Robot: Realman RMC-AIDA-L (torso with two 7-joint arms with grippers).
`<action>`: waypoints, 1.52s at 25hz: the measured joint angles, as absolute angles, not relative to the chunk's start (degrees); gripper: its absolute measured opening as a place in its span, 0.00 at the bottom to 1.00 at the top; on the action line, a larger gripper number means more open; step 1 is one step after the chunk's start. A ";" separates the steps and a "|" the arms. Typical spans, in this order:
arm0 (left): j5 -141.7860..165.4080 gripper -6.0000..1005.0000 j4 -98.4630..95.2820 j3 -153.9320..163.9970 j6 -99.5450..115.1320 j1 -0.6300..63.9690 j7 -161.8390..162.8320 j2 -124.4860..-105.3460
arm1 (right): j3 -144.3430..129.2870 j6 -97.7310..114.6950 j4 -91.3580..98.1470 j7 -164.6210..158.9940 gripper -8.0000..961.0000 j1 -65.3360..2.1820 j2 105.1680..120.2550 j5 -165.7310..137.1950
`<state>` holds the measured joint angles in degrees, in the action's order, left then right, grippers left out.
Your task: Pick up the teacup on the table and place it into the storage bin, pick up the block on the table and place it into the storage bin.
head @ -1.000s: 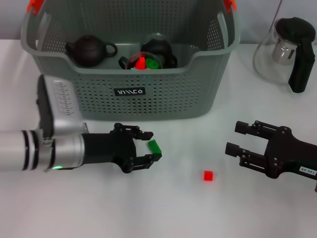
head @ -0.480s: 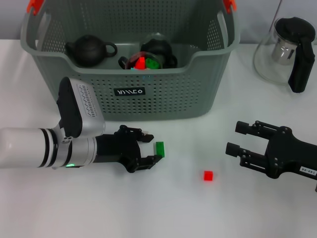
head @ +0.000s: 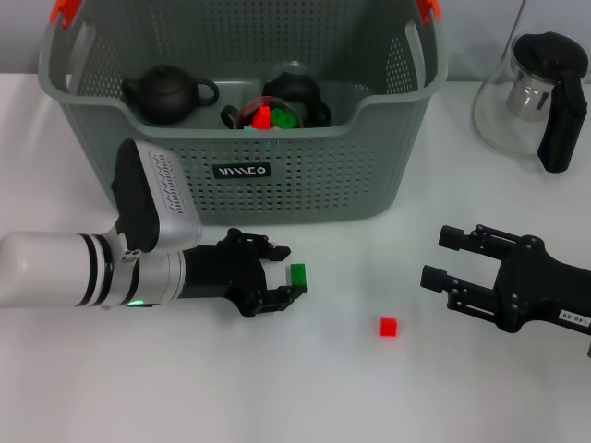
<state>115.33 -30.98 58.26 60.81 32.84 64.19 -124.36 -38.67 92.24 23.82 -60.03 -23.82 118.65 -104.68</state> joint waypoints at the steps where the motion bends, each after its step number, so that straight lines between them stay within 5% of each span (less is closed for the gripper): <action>1: 115.32 0.53 -30.98 58.34 60.82 32.93 64.19 -124.36 | -38.67 92.26 23.84 -60.03 0.71 -23.82 118.65 -104.68; 38: 115.17 0.48 -31.01 61.17 59.10 34.12 64.29 -124.54 | -38.67 92.55 23.90 -59.98 0.71 -23.20 118.65 -104.70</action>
<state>115.17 -31.01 61.17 59.10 34.12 64.29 -124.54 -38.67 92.55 23.90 -59.98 -23.20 118.65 -104.71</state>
